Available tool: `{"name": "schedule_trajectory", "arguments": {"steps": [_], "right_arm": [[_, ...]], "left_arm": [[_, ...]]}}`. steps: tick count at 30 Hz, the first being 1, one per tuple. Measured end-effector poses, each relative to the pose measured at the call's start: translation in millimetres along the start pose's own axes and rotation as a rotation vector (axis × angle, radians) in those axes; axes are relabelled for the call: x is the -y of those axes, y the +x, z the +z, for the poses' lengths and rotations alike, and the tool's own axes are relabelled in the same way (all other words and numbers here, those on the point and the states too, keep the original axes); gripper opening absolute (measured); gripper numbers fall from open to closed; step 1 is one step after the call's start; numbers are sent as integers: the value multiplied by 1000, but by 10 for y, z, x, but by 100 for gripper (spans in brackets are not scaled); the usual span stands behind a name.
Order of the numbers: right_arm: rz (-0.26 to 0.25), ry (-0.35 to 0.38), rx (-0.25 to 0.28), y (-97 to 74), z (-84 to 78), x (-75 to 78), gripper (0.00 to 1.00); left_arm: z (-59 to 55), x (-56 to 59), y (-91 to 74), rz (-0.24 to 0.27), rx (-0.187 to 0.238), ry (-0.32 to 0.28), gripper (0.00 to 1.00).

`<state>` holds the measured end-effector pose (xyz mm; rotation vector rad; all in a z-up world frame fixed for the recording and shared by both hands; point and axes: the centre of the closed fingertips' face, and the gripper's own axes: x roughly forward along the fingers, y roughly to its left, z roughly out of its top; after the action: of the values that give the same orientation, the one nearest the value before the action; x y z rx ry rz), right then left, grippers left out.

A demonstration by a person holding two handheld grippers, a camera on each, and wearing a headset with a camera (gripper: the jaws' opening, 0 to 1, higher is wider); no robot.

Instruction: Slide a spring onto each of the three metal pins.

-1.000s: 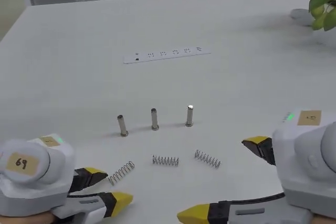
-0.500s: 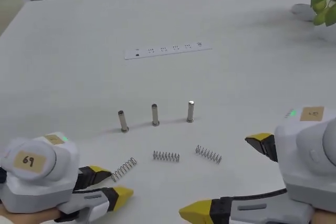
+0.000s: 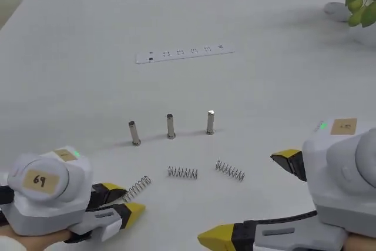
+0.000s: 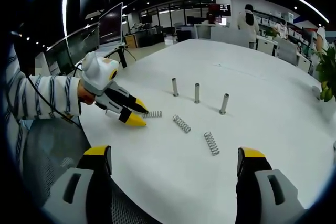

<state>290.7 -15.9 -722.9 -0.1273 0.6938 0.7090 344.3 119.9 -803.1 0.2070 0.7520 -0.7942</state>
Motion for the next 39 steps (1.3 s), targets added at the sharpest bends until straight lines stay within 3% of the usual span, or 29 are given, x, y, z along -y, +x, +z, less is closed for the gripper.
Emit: {"name": "schedule_trajectory", "arguments": {"steps": [3, 15, 18, 20, 34, 39], "right_arm": [[-1, -4, -2, 1, 0, 6, 98], [10, 7, -7, 27, -32, 9, 96], [11, 6, -12, 38, -37, 11, 96], [12, 6, -12, 42, -34, 10, 95], [5, 11, -13, 37, -20, 23, 95], [8, 6, -18, 42, -23, 18, 95]], "left_arm": [[14, -30, 14, 21, -3, 70, 12], [24, -72, 53, 43, 0, 92, 3], [30, -63, 62, 46, -7, 133, 3], [27, -71, 64, 48, -6, 99, 3], [14, -52, 60, 77, -2, 114, 2], [13, -47, 62, 82, 4, 91, 2]]}}
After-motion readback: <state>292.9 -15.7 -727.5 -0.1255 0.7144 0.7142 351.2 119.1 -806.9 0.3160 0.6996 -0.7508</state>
